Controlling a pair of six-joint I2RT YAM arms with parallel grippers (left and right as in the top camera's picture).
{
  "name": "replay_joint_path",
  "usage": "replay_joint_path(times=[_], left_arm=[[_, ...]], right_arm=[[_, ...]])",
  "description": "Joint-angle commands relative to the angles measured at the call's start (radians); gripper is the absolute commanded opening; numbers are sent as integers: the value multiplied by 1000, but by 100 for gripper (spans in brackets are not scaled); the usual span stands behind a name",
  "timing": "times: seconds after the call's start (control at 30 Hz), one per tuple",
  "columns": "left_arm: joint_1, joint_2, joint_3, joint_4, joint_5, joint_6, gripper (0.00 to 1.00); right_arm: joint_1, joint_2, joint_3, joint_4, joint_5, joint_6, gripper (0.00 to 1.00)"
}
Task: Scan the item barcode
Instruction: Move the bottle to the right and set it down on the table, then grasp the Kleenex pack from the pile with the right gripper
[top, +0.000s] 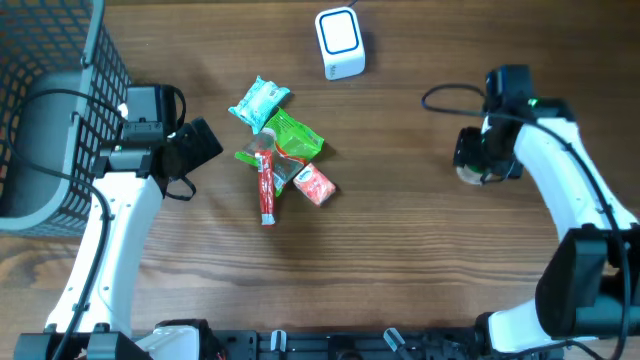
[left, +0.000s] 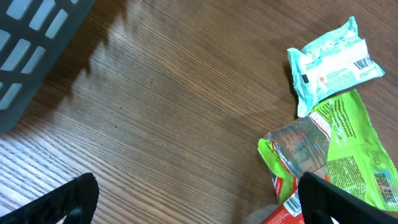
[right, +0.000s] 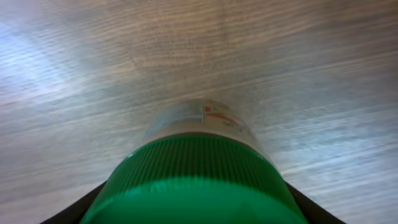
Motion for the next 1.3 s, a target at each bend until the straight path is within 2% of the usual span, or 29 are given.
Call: replay_joint_path(times=[0.0,0.1,0.13,0.17,0.3,0.37,0.43,0.5,0.57,0.67,0.77,0.9,1.0,1.07,1.27], left_arm=[[2,-1,2,3,-13,-13,100],[2,-1,2,3,-13,-13,100],[2,-1,2,3,-13,-13,100],[2,-1,2,3,-13,-13,100],[2,-1,2,3,-13,-13,100],[2,-1,2,3,-13,-13,100],[2,-1,2,3,-13,-13,100],[2,-1,2,3,-13,-13,100],[2,-1,2,3,-13,-13,100],[2,-1,2,3,-13,-13,100],[2,-1,2,3,-13,-13,100],[2,-1,2,3,-13,-13,100],[2,-1,2,3,-13,-13,100],[2,-1,2,3,-13,-13,100],[2,-1,2,3,-13,-13,100]], right_arm=[[0,-9,-71,68,3,-7,20],[0,-10,-84,74,3,-8,47],[0,-10,-84,73,3,-10,66],[0,-10,-82,71,3,-15,75],[0,-11,13,-18,3,-43,88],[0,-12,84,-90,3,-69,98],[1,-13,186,-185,-13,-89,98],[2,-13,290,-248,-150,-151,96],[15,-15,350,-271,-396,-273,88],[80,-13,338,-263,-556,-348,76],[188,-13,285,-196,-555,-345,75],[372,-9,169,21,-547,-331,72],[486,6,95,161,-454,-283,72],[537,24,54,241,-392,-266,71],[592,127,17,377,-398,-235,67]])
